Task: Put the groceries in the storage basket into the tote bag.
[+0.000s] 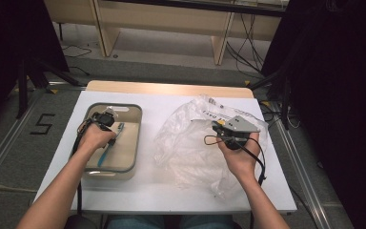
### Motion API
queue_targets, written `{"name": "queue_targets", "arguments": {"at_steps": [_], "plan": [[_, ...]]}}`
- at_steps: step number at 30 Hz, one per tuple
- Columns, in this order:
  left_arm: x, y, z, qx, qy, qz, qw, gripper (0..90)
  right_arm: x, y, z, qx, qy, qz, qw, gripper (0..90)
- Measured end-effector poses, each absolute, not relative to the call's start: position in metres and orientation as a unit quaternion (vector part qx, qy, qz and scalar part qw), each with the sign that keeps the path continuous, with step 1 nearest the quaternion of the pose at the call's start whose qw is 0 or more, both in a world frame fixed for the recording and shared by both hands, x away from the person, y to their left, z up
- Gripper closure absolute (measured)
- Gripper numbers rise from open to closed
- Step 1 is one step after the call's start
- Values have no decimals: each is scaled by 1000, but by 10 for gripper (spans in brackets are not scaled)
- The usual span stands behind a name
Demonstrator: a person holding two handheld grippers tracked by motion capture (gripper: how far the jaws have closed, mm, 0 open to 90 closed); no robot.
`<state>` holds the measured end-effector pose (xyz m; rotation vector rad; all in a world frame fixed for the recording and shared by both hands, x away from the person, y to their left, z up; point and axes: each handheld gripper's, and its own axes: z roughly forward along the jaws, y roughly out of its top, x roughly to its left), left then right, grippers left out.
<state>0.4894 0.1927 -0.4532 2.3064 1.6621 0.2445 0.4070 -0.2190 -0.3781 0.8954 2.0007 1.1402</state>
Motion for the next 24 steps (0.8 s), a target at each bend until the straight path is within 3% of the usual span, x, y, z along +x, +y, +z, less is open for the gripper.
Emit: {"name": "queue_targets", "arguments": {"at_steps": [24], "plan": [[480, 190, -437, 792, 565, 122, 200, 814, 407, -219, -379, 342, 764, 436, 330, 900]]}}
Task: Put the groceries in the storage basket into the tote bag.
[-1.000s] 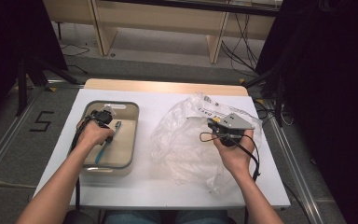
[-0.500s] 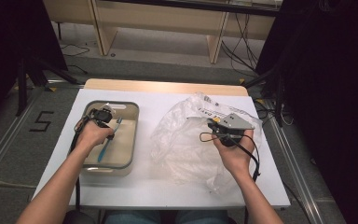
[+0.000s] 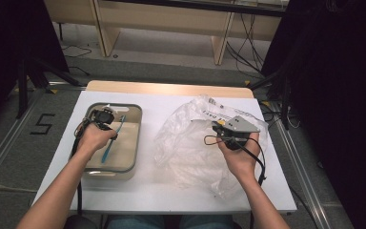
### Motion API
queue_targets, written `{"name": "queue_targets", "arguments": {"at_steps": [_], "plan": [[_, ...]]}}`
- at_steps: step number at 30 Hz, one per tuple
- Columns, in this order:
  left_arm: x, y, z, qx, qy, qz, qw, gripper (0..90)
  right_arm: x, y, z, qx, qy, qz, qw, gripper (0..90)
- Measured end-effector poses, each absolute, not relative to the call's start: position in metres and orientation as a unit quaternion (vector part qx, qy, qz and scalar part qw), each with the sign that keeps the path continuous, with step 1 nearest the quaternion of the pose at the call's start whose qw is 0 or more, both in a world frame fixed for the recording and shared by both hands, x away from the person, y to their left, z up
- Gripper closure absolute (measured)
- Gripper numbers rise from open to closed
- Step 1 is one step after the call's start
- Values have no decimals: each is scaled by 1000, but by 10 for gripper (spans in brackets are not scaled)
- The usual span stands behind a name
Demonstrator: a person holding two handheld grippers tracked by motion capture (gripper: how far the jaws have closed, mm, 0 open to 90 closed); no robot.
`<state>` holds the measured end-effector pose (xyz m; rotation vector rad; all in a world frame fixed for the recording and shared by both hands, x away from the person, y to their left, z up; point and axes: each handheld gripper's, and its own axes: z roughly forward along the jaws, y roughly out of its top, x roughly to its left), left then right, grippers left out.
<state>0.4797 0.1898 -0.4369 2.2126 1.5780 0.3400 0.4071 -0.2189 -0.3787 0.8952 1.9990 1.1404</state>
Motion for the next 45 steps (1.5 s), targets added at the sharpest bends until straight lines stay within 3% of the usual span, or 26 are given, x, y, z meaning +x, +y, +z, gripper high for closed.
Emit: {"name": "queue_targets", "arguments": {"at_steps": [45], "plan": [[455, 182, -395, 769, 522, 195, 315, 815, 407, -218, -379, 342, 764, 437, 330, 900]]}}
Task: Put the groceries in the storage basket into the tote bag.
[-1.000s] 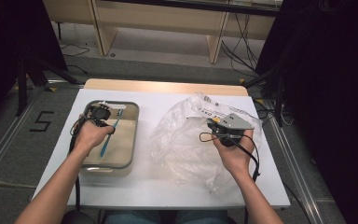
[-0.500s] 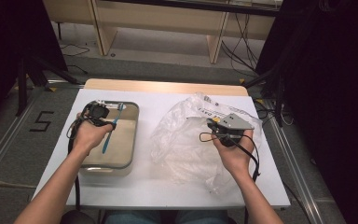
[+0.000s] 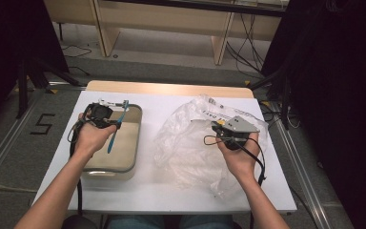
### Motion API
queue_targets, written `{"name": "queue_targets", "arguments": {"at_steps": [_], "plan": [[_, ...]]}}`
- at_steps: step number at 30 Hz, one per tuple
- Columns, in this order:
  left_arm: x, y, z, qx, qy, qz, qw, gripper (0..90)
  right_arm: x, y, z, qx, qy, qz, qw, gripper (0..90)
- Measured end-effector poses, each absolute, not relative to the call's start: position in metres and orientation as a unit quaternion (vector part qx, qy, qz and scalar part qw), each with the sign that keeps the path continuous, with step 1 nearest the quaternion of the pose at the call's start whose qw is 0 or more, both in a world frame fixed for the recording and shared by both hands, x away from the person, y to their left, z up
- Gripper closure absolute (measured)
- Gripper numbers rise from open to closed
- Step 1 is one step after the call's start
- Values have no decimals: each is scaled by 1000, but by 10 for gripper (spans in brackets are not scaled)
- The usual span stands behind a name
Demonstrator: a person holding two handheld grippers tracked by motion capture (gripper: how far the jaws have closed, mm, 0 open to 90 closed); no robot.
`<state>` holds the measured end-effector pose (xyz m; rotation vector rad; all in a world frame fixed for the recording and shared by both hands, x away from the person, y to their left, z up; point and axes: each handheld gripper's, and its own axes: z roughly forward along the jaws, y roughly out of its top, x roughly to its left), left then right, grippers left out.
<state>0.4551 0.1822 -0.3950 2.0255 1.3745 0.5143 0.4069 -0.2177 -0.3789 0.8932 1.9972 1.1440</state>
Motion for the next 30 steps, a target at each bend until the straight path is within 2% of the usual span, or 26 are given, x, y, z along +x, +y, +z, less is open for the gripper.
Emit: {"name": "queue_targets", "arguments": {"at_steps": [30], "plan": [[433, 155, -353, 768, 471, 222, 372, 815, 407, -218, -379, 341, 763, 437, 331, 900]]}}
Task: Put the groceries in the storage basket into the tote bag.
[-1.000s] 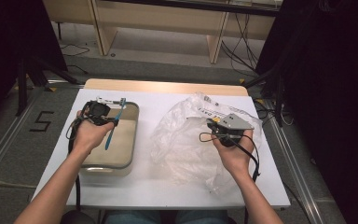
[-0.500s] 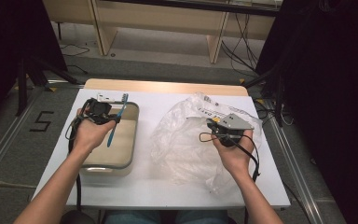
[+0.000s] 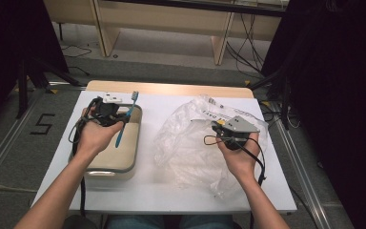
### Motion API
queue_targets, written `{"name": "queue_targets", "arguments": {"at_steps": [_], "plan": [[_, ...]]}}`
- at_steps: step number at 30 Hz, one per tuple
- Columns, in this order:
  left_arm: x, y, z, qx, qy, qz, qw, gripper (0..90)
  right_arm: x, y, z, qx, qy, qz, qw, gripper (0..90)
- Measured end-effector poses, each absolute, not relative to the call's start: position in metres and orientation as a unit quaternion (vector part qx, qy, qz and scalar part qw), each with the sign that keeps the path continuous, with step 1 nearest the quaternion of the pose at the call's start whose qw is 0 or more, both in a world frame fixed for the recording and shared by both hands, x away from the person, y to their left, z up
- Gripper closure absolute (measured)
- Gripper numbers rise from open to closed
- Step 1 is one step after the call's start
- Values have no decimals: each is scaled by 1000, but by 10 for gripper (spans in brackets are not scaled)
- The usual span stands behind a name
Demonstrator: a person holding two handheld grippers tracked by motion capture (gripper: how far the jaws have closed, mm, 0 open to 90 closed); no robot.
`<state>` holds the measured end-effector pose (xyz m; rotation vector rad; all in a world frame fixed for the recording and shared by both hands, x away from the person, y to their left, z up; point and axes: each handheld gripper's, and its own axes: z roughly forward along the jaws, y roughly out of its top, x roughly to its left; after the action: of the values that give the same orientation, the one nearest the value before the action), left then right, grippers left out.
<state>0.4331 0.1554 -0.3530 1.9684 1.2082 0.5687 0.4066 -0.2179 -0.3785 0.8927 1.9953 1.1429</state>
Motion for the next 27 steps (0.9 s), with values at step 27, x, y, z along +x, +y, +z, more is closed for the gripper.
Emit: {"name": "queue_targets", "arguments": {"at_steps": [27], "plan": [[424, 136, -340, 774, 446, 211, 396, 815, 407, -219, -378, 342, 762, 438, 331, 900]]}}
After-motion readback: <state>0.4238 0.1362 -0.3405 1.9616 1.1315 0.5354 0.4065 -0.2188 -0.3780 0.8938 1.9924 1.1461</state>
